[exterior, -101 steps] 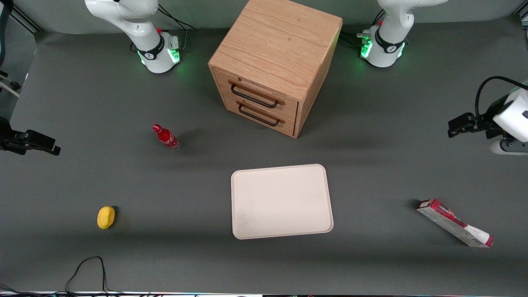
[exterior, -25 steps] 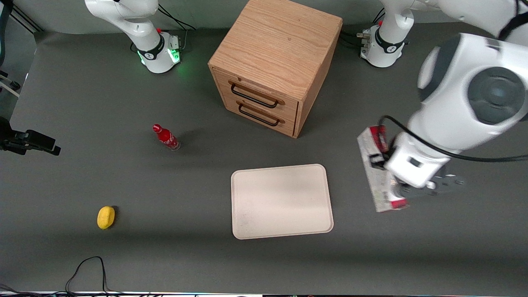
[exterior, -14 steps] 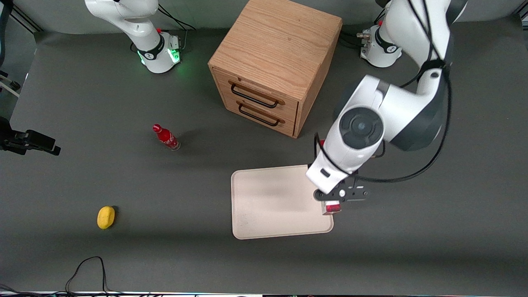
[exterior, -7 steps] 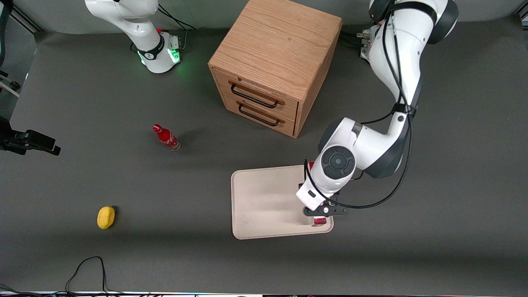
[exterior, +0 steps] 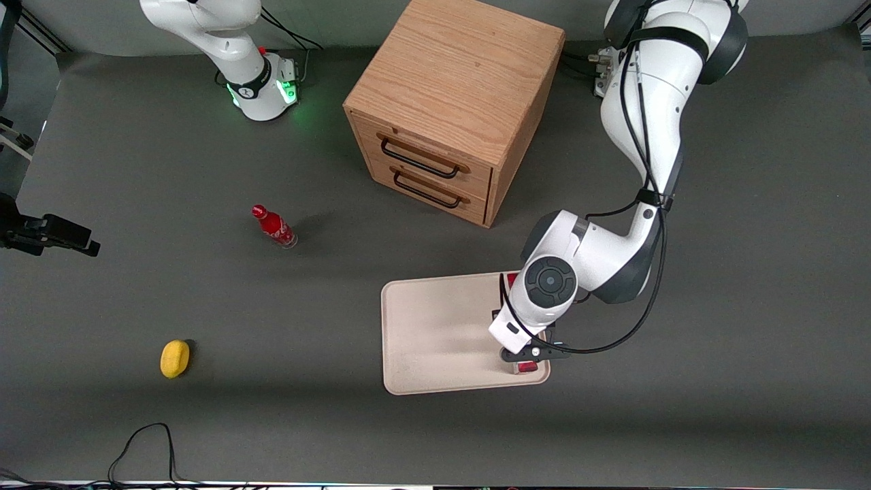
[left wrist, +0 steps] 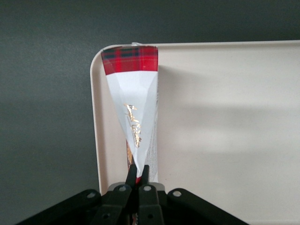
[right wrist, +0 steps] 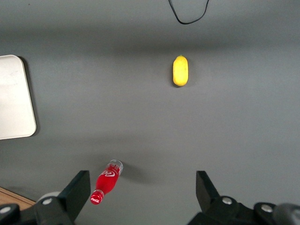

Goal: Place red cookie box on tray
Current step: 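Lower the held box onto the tray beside its rim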

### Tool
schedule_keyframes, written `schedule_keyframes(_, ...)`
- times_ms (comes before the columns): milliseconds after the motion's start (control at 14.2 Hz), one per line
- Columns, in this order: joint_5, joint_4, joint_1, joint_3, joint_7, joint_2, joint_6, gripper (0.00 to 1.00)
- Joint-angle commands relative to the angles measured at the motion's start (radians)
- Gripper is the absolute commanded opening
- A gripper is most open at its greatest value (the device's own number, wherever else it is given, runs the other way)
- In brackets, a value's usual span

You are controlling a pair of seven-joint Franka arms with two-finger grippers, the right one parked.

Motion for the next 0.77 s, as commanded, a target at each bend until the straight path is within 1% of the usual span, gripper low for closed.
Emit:
schedule_keyframes(0,0.018,-0.034,0.010,0.001,-0.024,-0.010,0.065,0.00)
schedule_keyframes(70,0.018,-0.034,0.010,0.001,-0.024,-0.010,0.067,0.00)
schedule_keyframes(141,0.018,-0.034,0.010,0.001,-0.024,-0.010,0.067,0.20)
schedule_keyframes(211,0.023,-0.034,0.012,0.001,-0.021,-0.010,0.066,0.92)
schedule_keyframes(282,0.032,-0.034,0.012,0.001,-0.026,-0.016,0.052,1.00)
schedule_keyframes(352,0.032,-0.034,0.013,0.001,-0.034,-0.024,0.037,1.00)
schedule_keyframes(493,0.032,-0.024,0.015,0.001,-0.037,-0.053,-0.046,1.00)
schedule_keyframes(704,0.032,-0.021,0.016,0.001,-0.040,-0.174,-0.195,1.00)
